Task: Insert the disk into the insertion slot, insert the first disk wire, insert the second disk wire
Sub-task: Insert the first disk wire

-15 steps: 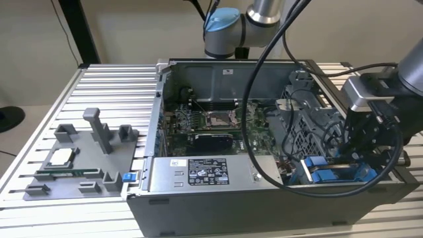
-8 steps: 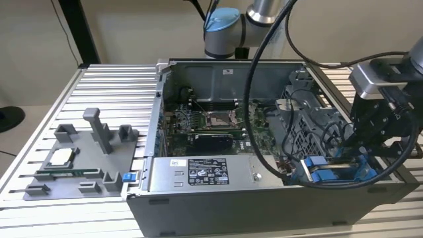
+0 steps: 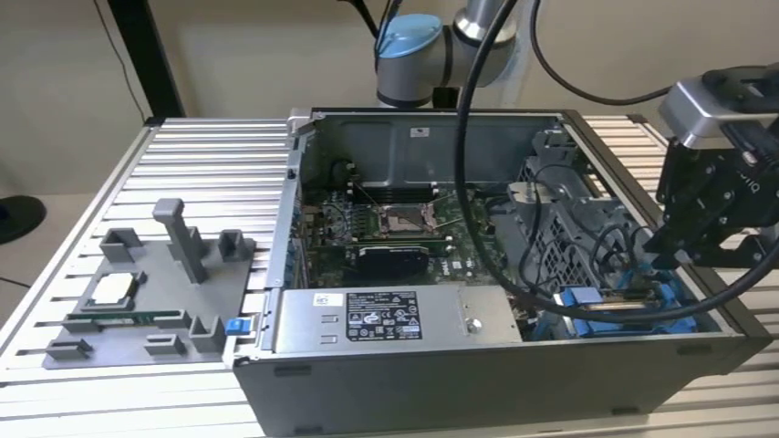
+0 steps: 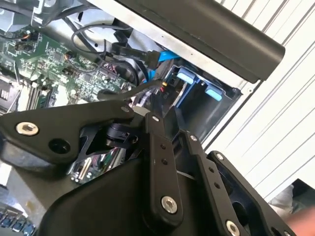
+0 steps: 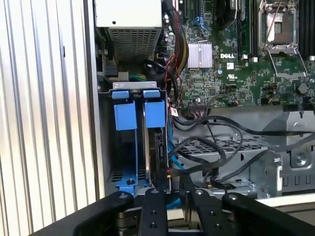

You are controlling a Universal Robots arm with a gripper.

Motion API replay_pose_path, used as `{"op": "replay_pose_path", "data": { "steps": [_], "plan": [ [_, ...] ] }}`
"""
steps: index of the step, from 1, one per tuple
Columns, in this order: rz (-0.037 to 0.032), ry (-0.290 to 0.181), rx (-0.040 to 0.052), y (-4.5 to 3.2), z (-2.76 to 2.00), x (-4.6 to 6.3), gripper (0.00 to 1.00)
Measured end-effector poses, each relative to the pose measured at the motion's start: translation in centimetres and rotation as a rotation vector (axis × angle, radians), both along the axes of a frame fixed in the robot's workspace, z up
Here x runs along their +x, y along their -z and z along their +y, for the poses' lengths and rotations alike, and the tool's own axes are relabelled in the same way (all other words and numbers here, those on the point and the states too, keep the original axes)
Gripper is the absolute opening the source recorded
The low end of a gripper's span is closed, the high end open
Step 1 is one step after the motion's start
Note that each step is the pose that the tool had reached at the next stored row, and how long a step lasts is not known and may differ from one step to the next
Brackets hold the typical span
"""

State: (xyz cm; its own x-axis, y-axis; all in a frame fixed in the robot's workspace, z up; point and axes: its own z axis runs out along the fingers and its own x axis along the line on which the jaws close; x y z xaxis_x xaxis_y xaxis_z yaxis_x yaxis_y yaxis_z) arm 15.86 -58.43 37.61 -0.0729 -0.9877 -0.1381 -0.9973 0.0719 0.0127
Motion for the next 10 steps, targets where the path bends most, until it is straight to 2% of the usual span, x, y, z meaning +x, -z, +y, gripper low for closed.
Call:
{"op": "replay_pose_path", "data": {
  "steps": [4,10],
  "plan": [
    [-0.0002,0.000,-0.0005,-0.02,0.47,0.3,1.00],
    [-0.0002,0.000,-0.0004,-0.01,0.95,1.6,1.00]
  ]
}}
